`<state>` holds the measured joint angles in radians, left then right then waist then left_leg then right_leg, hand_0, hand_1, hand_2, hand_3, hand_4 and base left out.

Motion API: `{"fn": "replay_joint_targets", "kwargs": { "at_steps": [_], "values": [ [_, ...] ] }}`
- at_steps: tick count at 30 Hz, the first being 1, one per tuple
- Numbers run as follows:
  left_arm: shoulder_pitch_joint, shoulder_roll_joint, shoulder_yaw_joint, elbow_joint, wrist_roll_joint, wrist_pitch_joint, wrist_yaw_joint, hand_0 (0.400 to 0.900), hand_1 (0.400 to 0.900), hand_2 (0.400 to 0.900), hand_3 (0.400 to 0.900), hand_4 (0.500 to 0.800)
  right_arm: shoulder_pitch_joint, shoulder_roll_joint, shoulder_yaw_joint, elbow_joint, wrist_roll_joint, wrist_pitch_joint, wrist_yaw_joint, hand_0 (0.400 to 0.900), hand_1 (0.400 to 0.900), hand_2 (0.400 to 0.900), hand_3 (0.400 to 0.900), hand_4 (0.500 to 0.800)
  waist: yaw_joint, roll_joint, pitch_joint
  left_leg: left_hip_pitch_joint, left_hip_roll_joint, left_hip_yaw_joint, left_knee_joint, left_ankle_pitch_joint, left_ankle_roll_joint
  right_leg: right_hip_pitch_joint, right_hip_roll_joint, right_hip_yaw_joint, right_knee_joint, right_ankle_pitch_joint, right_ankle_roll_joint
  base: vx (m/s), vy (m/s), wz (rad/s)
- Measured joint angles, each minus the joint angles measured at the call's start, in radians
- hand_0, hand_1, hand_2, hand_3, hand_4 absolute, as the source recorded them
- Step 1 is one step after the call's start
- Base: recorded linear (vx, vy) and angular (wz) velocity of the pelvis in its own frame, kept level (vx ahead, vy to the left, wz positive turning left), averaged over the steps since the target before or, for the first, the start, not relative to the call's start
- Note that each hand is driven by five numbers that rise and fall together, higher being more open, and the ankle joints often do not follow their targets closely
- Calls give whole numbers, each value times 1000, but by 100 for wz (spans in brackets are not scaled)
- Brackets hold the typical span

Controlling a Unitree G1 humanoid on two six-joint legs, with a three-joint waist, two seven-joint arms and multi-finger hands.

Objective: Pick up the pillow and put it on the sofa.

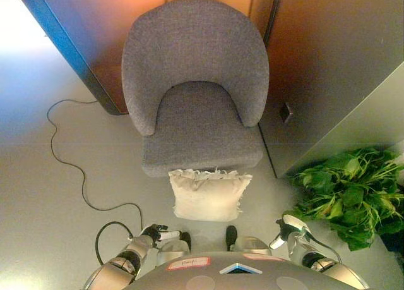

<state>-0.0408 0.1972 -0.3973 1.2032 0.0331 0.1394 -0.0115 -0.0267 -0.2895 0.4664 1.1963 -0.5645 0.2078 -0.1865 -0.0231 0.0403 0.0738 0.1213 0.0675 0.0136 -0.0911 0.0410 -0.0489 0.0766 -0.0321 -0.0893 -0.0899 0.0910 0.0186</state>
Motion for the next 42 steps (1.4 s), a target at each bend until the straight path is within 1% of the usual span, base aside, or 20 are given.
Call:
{"fn": "replay_joint_targets", "kwargs": {
  "at_steps": [11, 14, 16, 20, 23, 24, 26, 29, 32, 34, 35, 38, 40, 42],
  "values": [
    [13, 0, 0, 1, 0, -1, -4, 900, 900, 900, 900, 800, 2, 0, 0, 1, -2, -1, 0, 900, 900, 900, 900, 800, 0, 2, -12, -2, 0, 0, 0, 0, 0, -2, 0, 0, 0, -1, -1, 3, -1, 0],
    [14, 0, 0, 1, 0, 2, -10, 900, 900, 900, 900, 800, 2, 0, 1, 2, -39, -7, -4, 900, 900, 900, 900, 800, 0, 1, -13, -3, 0, 0, 0, 0, 0, -2, 0, -1, 0, -1, -1, 56, -23, 5],
    [14, 0, 0, 1, 0, 3, -11, 900, 900, 900, 900, 800, 2, 0, 1, 2, -45, -22, -22, 900, 900, 900, 900, 800, 1, 1, -13, -3, 1, -1, 0, 0, 0, -1, 0, -2, 0, -1, -1, 59, -45, 11],
    [13, 1, -1, 0, 0, 11, -10, 900, 900, 900, 900, 800, -3, -3, 20, 1, -75, -24, -68, 900, 900, 900, 900, 800, 6, 1, -14, -15, 1, -10, 0, 2, -2, -9, 0, -8, 0, -1, -2, -6, -73, 18],
    [1, 4, -11, -1, -12, 7, -3, 900, 900, 900, 900, 800, -31, -10, 42, 0, -66, -19, -91, 900, 900, 900, 900, 800, 20, 1, -15, -64, 1, -25, 0, 14, -5, -52, -1, -26, 6, 2, -4, -179, -112, 29],
    [-13, 8, -15, -3, -31, -2, 2, 900, 900, 900, 900, 800, -54, -17, 42, 1, -48, -17, -99, 900, 900, 900, 900, 800, 33, 3, -10, -98, 1, -32, 8, 24, -10, -86, -2, -31, 14, 5, -6, -233, -140, 36],
    [-59, 21, -24, -5, -68, -15, 3, 900, 900, 900, 900, 800, -126, -39, 43, 2, -13, -8, -124, 900, 900, 900, 900, 800, 40, 12, 31, -166, -3, -66, 21, 50, -15, -138, -4, -62, 26, 12, -8, -213, -116, 32],
    [-138, 46, -30, -6, -120, -34, 10, 900, 900, 900, 900, 800, -278, -101, 41, 5, 25, 14, -148, 900, 900, 900, 900, 800, 65, 33, 137, -226, -5, -99, 34, 78, -23, -191, -4, -97, 45, 22, -14, -162, -93, 25],
    [-169, 84, -30, -46, -162, -58, 16, 900, 900, 900, 900, 800, -429, -166, 39, 5, 52, 22, -159, 900, 900, 900, 900, 800, 91, 58, 213, -292, -4, -123, 50, 94, -31, -257, -3, -117, 78, 21, -15, -167, -104, 26],
    [-211, 95, -31, -67, -192, -76, 24, 900, 900, 900, 900, 800, -523, -223, 40, 13, 69, 23, -159, 900, 900, 900, 900, 800, 108, 83, 283, -330, -3, -146, 56, 109, -36, -293, -4, -136, 100, 21, -16, -140, -69, 23],
    [-217, 100, -30, -83, -207, -82, 28, 900, 900, 900, 900, 800, -557, -238, 40, 15, 83, 24, -156, 900, 900, 900, 900, 800, 123, 93, 307, -345, -3, -157, 60, 115, -37, -305, -4, -146, 107, 19, -17, -145, -52, 21],
    [-232, 121, -32, -137, -244, -96, 33, 900, 900, 900, 900, 800, -645, -256, 43, 23, 90, 22, -155, 900, 900, 900, 900, 800, 141, 102, 359, -402, -8, -177, 76, 124, -42, -369, -12, -165, 157, 5, -37, -105, -28, 14],
    [-240, 127, -32, -183, -253, -101, 38, 900, 900, 900, 900, 800, -692, -261, 43, 23, 92, 21, -147, 900, 900, 900, 900, 800, 156, 111, 393, -427, -14, -183, 82, 132, -41, -409, -23, -170, 202, -12, -38, -110, -15, 9],
    [-243, 127, -36, -220, -278, -110, 39, 900, 900, 900, 900, 800, -726, -263, 46, 23, 104, 21, -133, 900, 900, 900, 900, 800, 168, 123, 405, -463, -26, -191, 90, 136, -38, -462, -39, -174, 257, -36, -35, -98, 1, 4]
  ]
}}
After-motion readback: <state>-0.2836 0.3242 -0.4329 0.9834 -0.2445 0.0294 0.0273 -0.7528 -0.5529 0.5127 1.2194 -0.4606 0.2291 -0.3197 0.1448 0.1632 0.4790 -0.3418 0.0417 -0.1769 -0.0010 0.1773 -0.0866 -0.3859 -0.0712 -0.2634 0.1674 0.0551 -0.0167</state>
